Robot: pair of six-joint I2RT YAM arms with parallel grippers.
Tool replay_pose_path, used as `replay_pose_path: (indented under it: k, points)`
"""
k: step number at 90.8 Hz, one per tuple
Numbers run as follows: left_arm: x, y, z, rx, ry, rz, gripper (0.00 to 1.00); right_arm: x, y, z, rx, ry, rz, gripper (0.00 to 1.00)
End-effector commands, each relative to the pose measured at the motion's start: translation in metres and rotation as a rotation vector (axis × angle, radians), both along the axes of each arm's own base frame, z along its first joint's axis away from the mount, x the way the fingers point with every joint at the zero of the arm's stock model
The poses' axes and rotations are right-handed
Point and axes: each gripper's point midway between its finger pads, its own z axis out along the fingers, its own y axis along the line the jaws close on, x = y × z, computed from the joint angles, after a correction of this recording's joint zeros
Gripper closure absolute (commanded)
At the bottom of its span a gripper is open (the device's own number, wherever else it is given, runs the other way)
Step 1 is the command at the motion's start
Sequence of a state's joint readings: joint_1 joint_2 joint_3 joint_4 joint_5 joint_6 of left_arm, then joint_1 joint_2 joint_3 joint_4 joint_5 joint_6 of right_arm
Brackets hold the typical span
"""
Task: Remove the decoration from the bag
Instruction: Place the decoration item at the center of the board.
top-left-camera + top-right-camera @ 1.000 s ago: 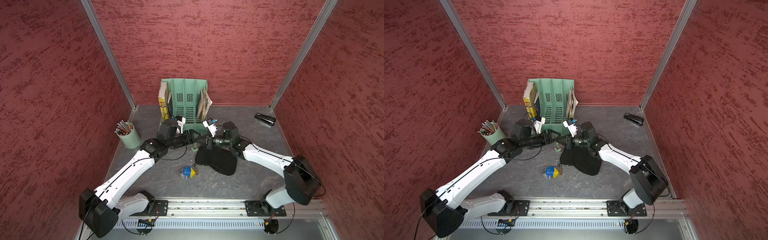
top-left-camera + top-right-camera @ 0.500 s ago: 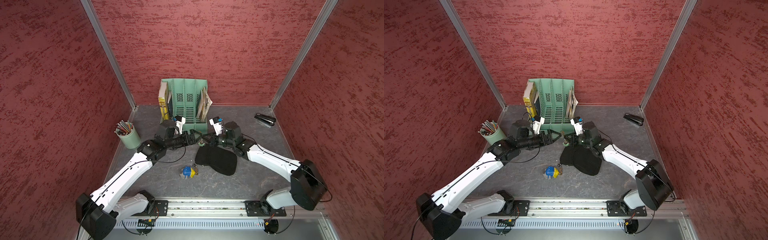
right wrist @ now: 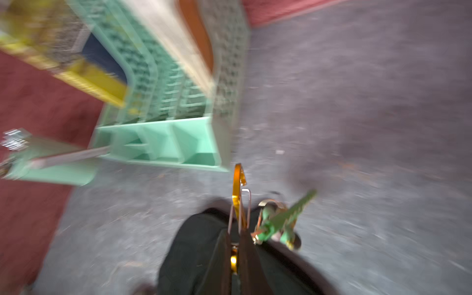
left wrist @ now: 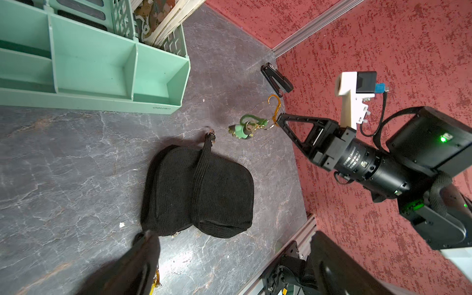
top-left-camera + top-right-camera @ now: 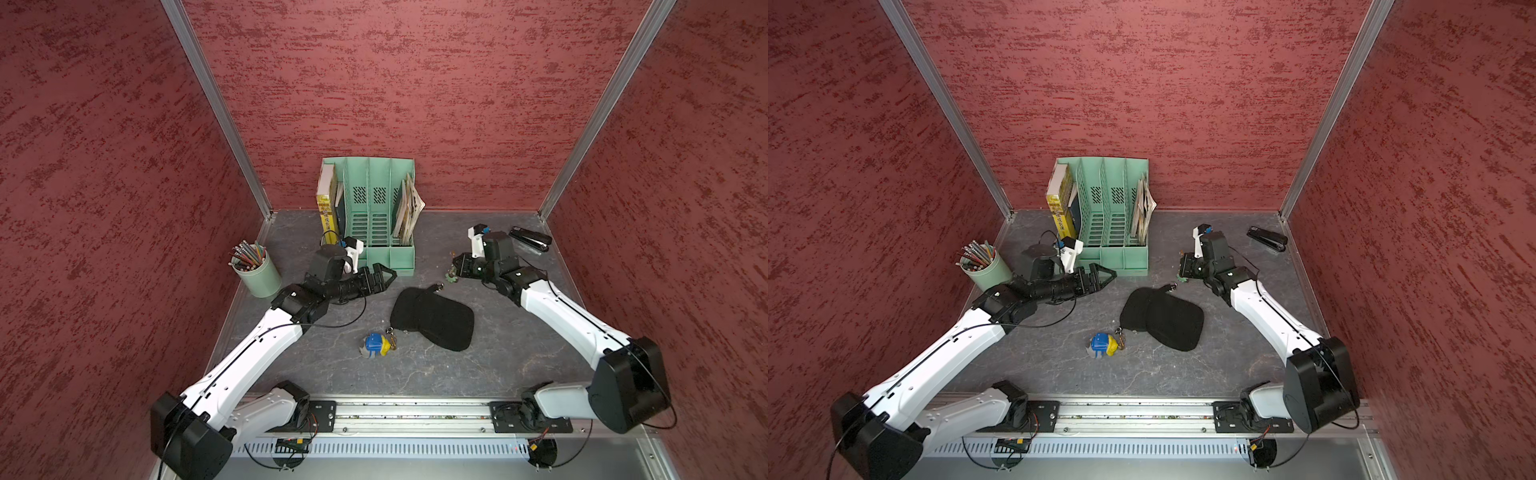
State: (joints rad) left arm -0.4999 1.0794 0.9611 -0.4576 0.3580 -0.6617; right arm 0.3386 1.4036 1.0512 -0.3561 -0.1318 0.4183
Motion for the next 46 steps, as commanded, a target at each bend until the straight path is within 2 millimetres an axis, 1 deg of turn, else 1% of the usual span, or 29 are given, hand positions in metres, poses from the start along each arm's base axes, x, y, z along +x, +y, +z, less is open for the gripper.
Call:
replay_pose_path:
  k: [1,9,10,13,21,25,33,46]
  points:
    - [0.001,0.006,-0.010,0.046,-0.005,0.004,0.04,0.007,-0.040,-0.021,-0.171,0.132,-0.135,1.00]
    - [0.001,0.008,-0.016,0.064,0.005,0.008,0.04,0.015,-0.052,-0.033,-0.237,0.175,-0.175,1.00]
    - [0.001,0.008,-0.017,0.066,0.006,0.008,0.04,0.016,-0.055,-0.037,-0.249,0.188,-0.181,1.00]
    - [0.001,0.009,-0.021,0.075,0.011,0.010,0.04,0.018,-0.057,-0.039,-0.256,0.195,-0.187,1.00]
    - [0.000,0.012,-0.031,0.101,0.031,0.016,0.04,0.022,-0.066,-0.053,-0.276,0.237,-0.210,1.00]
    - [-0.002,0.013,-0.038,0.112,0.044,0.016,0.05,0.022,-0.070,-0.063,-0.281,0.275,-0.216,1.00]
    - [-0.005,0.013,-0.052,0.129,0.071,0.009,0.05,0.024,-0.074,-0.073,-0.288,0.312,-0.225,1.00]
    - [-0.011,0.010,-0.074,0.172,0.105,-0.010,0.05,0.028,-0.074,-0.089,-0.276,0.382,-0.215,1.00]
